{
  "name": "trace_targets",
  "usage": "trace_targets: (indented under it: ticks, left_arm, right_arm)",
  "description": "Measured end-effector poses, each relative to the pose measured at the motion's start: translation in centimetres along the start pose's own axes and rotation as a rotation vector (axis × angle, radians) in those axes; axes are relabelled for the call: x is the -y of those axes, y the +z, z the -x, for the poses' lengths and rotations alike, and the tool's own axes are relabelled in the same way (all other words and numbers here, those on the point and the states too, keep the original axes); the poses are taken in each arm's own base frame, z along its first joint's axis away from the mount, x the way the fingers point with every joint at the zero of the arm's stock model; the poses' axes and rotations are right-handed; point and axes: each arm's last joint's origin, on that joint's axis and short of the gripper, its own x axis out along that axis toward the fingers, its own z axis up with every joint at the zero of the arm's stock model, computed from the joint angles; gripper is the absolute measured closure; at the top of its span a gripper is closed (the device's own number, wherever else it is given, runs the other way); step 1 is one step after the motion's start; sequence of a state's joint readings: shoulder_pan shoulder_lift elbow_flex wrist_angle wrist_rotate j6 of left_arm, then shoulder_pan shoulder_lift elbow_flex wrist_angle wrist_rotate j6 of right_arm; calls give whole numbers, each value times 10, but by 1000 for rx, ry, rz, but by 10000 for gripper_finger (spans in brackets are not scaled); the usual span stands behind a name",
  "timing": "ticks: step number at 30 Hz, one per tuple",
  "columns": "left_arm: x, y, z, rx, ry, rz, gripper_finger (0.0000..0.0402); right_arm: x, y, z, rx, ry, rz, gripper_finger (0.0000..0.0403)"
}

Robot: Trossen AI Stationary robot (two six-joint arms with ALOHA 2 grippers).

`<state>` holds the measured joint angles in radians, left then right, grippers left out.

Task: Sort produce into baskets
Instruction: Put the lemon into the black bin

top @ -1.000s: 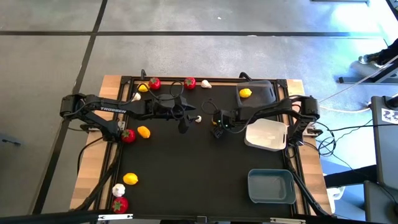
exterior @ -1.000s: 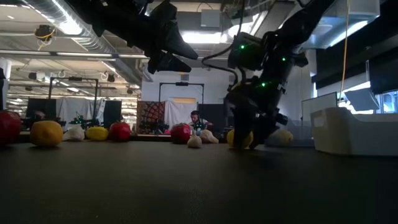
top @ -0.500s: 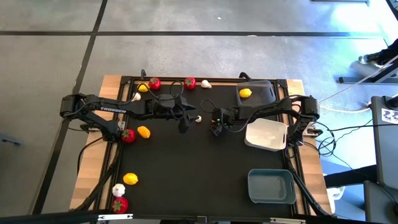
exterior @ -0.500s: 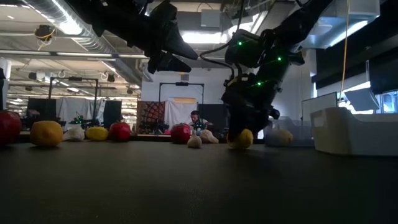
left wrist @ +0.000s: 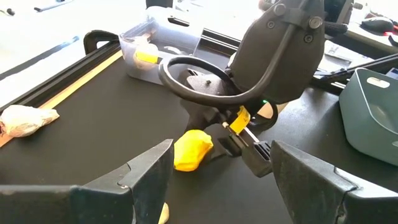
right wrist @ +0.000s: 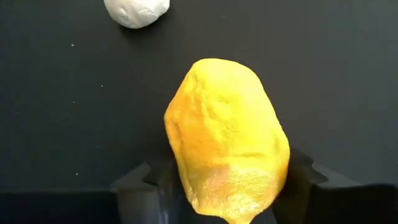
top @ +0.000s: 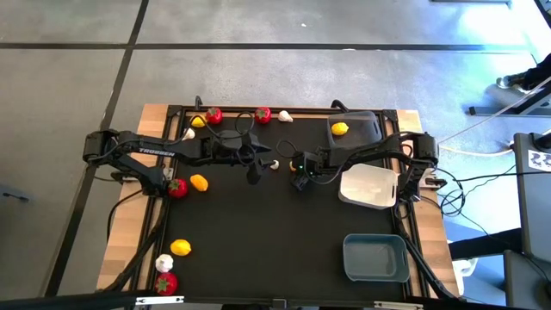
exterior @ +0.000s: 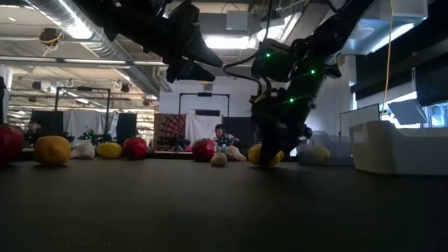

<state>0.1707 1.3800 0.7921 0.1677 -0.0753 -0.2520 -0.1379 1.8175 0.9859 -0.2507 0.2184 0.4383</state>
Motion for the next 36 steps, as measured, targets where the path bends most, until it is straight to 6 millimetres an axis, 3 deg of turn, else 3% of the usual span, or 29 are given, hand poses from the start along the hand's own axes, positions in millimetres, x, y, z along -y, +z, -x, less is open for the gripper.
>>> trace_targets:
  ticks: [14,29,36]
  left_arm:
    - [0,0,0,-1,0,1,141]
    - [0,0,0,-1,0,4,141]
    - [0,0,0,-1,0,3,141]
  right_arm:
    - [2,0,10,-18,4,88,213]
    - [20,9,76,60,-84,116,217]
    - [36,10,97,75,-157,94,217]
